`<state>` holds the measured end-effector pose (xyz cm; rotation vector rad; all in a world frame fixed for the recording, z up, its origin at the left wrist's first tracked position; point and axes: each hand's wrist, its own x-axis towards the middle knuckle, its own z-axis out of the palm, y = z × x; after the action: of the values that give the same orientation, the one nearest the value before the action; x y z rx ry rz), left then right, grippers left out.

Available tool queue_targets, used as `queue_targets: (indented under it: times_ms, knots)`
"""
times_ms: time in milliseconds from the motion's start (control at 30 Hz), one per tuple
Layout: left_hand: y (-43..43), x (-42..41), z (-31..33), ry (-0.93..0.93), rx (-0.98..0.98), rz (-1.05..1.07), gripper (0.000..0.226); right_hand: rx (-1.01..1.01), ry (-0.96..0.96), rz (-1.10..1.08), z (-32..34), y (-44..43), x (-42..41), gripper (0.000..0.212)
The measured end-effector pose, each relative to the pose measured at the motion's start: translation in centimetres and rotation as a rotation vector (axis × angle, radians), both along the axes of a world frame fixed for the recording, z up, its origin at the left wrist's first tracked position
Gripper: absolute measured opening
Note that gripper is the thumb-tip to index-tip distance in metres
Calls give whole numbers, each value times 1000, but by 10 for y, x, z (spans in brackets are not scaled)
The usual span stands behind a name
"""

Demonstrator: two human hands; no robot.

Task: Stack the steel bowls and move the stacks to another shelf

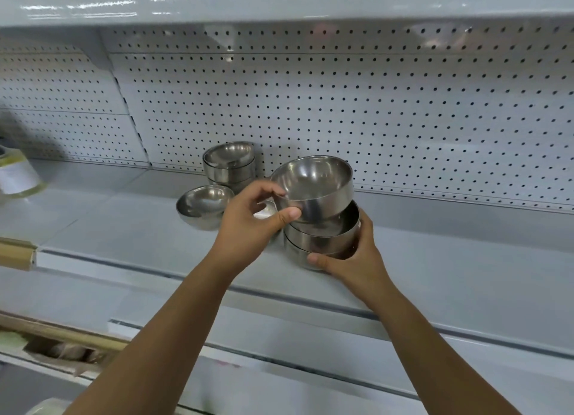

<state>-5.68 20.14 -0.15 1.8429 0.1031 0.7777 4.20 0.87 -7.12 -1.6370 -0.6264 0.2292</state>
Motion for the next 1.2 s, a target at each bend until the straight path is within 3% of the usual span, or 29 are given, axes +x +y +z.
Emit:
queue_targets:
  times_ms: [367,533,700,833,933,1033,1200]
  knots:
    - [-5,5,-3,143,165,-33,35,-33,31,-35,-2,3,3,119]
    - [3,8,0,168,143,-46,49,-49,44,-39,1,8,13,124]
    - [32,19,12,190,122,203,36,-64,51,-63,8,20,32,128]
    - [71,41,19,258,230,394,38,-61,57,-110,10,33,47,129]
    - [100,54,23,258,343,456,33,-53,39,-163,8,40,51,130]
    - [124,72,24,372,456,551,35,-56,31,-194,5,41,52,131]
    - [141,99,19,505,491,496,35,-65,30,-216,3,42,54,130]
